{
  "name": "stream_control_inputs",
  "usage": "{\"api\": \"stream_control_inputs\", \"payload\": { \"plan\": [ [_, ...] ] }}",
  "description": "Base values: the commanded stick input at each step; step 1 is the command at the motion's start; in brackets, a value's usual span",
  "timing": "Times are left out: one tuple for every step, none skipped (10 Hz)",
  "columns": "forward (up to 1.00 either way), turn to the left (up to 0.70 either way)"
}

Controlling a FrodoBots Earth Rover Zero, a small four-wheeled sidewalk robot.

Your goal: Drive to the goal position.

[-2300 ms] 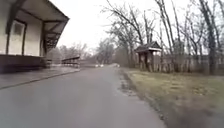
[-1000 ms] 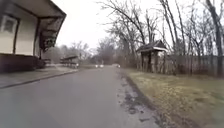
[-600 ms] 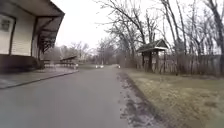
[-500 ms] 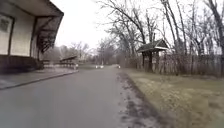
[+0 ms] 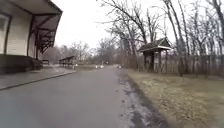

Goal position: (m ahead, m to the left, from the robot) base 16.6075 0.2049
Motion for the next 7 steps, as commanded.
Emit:
{"api": "stream_control_inputs", "payload": {
  "plan": [
    [0.7,0.0],
    [0.7,0.0],
    [0.7,0.0],
    [0.7,0.0],
    [0.7,0.0],
    [0.7,0.08],
    [0.7,0.18]
  ]
}}
